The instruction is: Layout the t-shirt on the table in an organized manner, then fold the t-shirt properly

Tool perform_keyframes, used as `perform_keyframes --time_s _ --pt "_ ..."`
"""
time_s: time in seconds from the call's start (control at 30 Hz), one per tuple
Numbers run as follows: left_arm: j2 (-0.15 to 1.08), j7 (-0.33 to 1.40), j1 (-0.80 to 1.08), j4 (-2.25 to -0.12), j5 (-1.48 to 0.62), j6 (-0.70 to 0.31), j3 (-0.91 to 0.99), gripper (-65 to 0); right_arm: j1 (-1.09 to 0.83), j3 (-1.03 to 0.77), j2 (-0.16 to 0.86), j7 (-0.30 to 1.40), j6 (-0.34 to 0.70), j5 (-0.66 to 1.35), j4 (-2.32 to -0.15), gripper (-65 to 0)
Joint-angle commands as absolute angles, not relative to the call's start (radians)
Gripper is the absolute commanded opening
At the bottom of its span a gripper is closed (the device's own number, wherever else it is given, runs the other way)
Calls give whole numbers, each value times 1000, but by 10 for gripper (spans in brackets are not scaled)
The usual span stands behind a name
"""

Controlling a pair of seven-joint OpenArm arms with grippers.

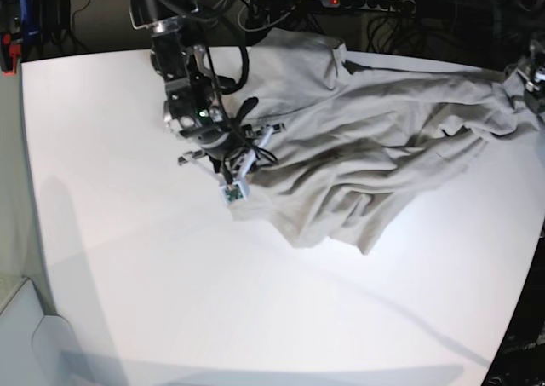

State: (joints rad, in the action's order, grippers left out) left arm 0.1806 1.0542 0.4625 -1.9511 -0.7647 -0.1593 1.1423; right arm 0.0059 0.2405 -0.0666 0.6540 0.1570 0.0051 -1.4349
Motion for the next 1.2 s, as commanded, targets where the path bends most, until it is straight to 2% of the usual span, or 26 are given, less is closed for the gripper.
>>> perform_keyframes --time_s 0.0,0.17,0.4,0.57,0.8,1.17 --pt "213 1041 437 -1945 -769 -150 1170 -155 18 240 -70 651 154 4 -1448 -650" --pt "312 1029 378 -1698 -674 -150 1184 -155 18 240 -70 651 154 4 -1448 -650" --pt "435 989 259 -1311 -673 -168 1205 -155 19 240 -70 650 154 4 -1448 -650" --pt "456 970 214 -1283 -668 -332 1205 -155 19 240 -64 650 154 4 -1448 -650" --pt "456 960 134 -1250 -654 -340 1205 -155 18 240 -48 650 154 4 -1448 -650" --pt "447 958 -35 -1056 -575 -344 1205 -156 18 240 -48 650 154 4 -1448 -650"
